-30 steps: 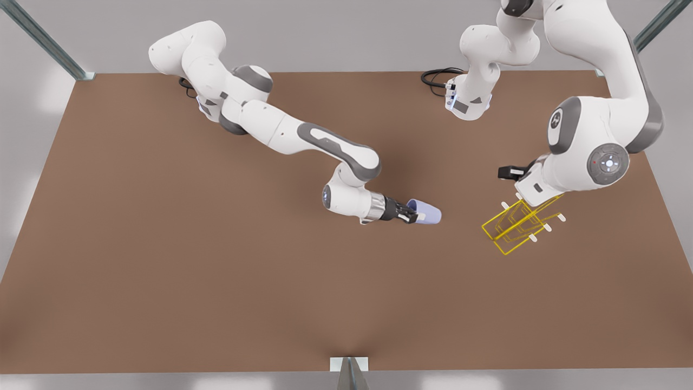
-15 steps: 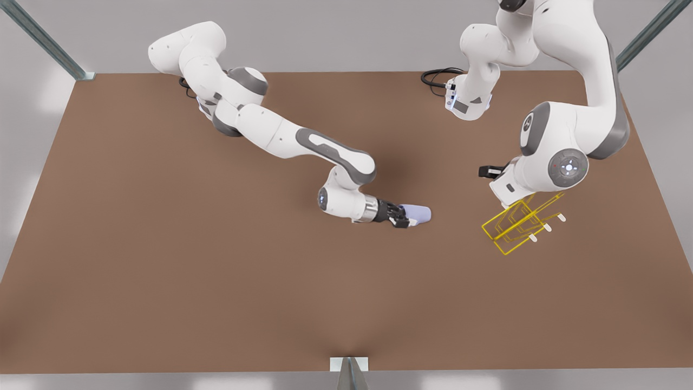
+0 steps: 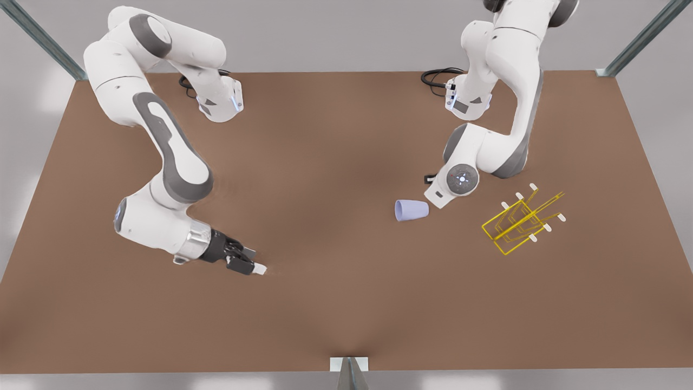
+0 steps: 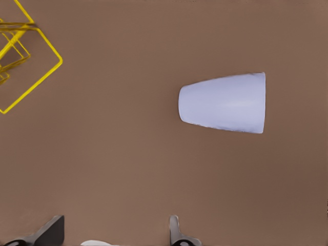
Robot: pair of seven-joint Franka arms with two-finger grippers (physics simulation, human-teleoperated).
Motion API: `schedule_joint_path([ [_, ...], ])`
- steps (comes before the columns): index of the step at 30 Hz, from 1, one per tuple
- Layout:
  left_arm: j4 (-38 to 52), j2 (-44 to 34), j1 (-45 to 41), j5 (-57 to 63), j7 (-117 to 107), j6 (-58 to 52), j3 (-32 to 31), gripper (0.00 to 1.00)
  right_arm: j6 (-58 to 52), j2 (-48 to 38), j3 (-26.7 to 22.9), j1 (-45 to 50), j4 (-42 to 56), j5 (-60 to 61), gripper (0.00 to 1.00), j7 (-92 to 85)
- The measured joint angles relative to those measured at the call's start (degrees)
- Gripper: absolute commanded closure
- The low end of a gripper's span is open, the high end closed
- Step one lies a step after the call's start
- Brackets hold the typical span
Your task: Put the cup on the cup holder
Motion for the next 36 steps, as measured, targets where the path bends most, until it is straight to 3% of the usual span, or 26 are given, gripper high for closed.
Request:
schedule_joint_path([
  [1,-0.62,0.77,-0.02,-0.09,-5.3,3.37,-0.12,0.0,-5.68,-4.55,-1.69,-1.63,0.18,-4.59,0.0,-1.13],
  [2,-1.04,1.14,0.01,-0.7,-10.48,6.49,-0.17,0.0,-11.01,-10.54,-6.52,-0.09,-0.72,-8.39,0.0,-2.45],
  [4,-1.92,1.52,0.11,-2.0,-20.78,11.89,-0.21,0.0,-19.47,-20.06,-21.19,9.28,-3.15,-13.49,0.0,-5.56],
  [6,-2.97,2.16,0.15,-3.0,-31.39,17.12,-0.23,0.0,-25.59,-22.21,-29.7,13.18,-2.04,-16.47,0.0,-9.19],
  [9,-5.3,2.64,0.16,-4.67,-45.62,24.8,-0.23,0.0,-31.16,-22.51,-35.51,14.31,-2.47,-18.4,0.0,-14.08],
  [15,-9.53,3.27,0.15,-7.92,-67.74,34.85,-0.31,0.0,-34.77,-23.48,-36.57,15.91,-4.59,-19.62,0.0,-21.35],
  [23,-14.2,2.87,-0.12,-8.21,-86.61,38.59,-1.91,0.0,-36.42,-23.44,-36.56,16.35,-4.62,-19.99,0.0,-27.88],
  [36,-14.33,5.31,-0.98,-8.24,-93.9,39.04,-1.98,0.0,-37.85,-23.44,-36.56,15.95,-4.63,-20.07,0.0,-33.92],
])
